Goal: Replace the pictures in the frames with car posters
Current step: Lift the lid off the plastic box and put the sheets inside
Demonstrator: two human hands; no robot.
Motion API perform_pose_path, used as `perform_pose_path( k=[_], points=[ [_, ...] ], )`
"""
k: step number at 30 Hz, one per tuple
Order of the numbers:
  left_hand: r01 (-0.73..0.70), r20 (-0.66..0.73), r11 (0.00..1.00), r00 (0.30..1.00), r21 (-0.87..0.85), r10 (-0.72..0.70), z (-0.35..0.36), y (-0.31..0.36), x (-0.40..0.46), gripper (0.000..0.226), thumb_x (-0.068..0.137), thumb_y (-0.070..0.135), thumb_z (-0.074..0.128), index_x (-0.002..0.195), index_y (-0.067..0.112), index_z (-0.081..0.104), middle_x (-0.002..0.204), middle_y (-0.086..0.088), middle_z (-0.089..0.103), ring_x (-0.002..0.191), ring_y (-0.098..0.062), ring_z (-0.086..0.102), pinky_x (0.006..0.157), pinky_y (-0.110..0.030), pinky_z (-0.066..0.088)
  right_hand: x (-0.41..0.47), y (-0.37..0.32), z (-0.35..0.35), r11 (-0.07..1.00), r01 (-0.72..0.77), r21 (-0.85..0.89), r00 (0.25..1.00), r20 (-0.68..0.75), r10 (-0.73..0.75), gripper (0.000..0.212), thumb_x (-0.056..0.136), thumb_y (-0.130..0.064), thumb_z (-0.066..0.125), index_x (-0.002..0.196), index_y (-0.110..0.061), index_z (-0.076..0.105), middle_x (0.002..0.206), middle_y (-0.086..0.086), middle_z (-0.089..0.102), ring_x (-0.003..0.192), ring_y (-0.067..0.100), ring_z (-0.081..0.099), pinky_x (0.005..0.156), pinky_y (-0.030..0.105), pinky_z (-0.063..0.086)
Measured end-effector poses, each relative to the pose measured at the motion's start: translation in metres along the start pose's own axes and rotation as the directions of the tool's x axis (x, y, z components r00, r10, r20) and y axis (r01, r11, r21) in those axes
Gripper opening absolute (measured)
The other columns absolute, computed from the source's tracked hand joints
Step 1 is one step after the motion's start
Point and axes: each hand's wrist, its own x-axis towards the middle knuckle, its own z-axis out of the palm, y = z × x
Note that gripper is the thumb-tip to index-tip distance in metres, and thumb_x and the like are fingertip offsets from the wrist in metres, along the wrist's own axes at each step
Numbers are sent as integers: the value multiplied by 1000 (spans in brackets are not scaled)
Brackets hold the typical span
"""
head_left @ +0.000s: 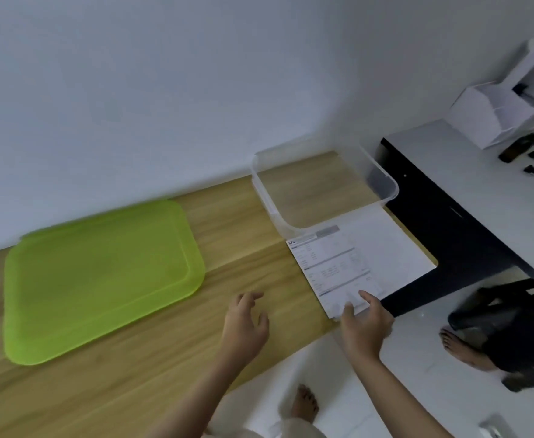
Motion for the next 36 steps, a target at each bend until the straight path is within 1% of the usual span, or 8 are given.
perform_pose_path(
  k=[3, 8, 12, 15, 21, 25, 32, 36],
  points=[
    [71, 83, 997, 994, -26, -69, 45, 29, 7, 37, 84, 12, 58, 121, 17, 54, 114, 5, 51, 108, -14, 55, 83, -20, 40, 31, 6, -21, 976, -207, 67, 977, 63, 203, 44, 87, -12, 59, 129, -19, 49, 139, 19, 33, 117, 35, 42, 90, 39, 44],
    [226, 109, 973, 969, -38, -220, 94, 61, 23, 39, 84, 21, 58, 123, 18, 52, 119, 1, 54, 106, -15, 55, 84, -27, 45, 68, 17, -29, 945, -268, 189, 943, 254, 217, 40, 89, -8, 57, 127, -17, 52, 126, 9, 53, 92, 16, 54, 58, 14, 40],
    [324, 49, 942, 946, -86, -321, 116, 70, 33, 38, 80, 21, 57, 118, 23, 54, 111, -4, 61, 99, -17, 58, 83, -33, 51, 83, 17, -26, 881, -408, 239, 887, 334, 320, 30, 85, -9, 59, 109, -27, 55, 123, 7, 55, 95, 24, 60, 67, 27, 49],
    [361, 2, 920, 931, -151, -365, 125, 76, 37, 36, 79, 17, 56, 114, 20, 55, 101, -4, 65, 90, -21, 64, 79, -42, 56, 91, 15, -27, 853, -455, 257, 849, 413, 328, 35, 87, -6, 53, 119, -20, 55, 118, 9, 57, 79, 15, 58, 64, 27, 50],
    [424, -84, 796, 860, -433, -504, 130, 85, 46, 27, 79, 1, 57, 105, 11, 57, 93, -1, 68, 80, -13, 64, 64, -25, 52, 101, 6, -26, 887, -415, 202, 840, 460, 288, 39, 88, -9, 53, 126, -17, 54, 127, 3, 54, 104, 19, 55, 92, 34, 50],
    [426, -63, 770, 856, -475, -513, 128, 88, 51, 27, 79, -2, 61, 103, 10, 59, 86, 0, 66, 80, -16, 65, 75, -36, 57, 105, 13, -27, 882, -430, 191, 833, 459, 307, 35, 88, -9, 54, 122, -16, 56, 105, 1, 59, 78, 14, 55, 85, 33, 49],
    [437, 51, 671, 857, -599, -513, 125, 88, 51, 30, 79, -11, 59, 102, 8, 59, 102, -14, 63, 95, -31, 65, 81, -47, 57, 99, 25, -35, 857, -428, 288, 864, 410, 293, 27, 87, -14, 62, 112, -22, 59, 107, 4, 56, 83, 12, 57, 76, 30, 52],
    [426, 122, 638, 878, -642, -464, 124, 95, 42, 41, 80, -16, 54, 116, 3, 56, 110, -8, 59, 95, -28, 62, 58, -28, 54, 101, 22, -47, 771, -456, 444, 854, 464, 237, 28, 89, -9, 61, 115, -19, 59, 112, 3, 57, 98, 17, 60, 84, 35, 56]
  ],
)
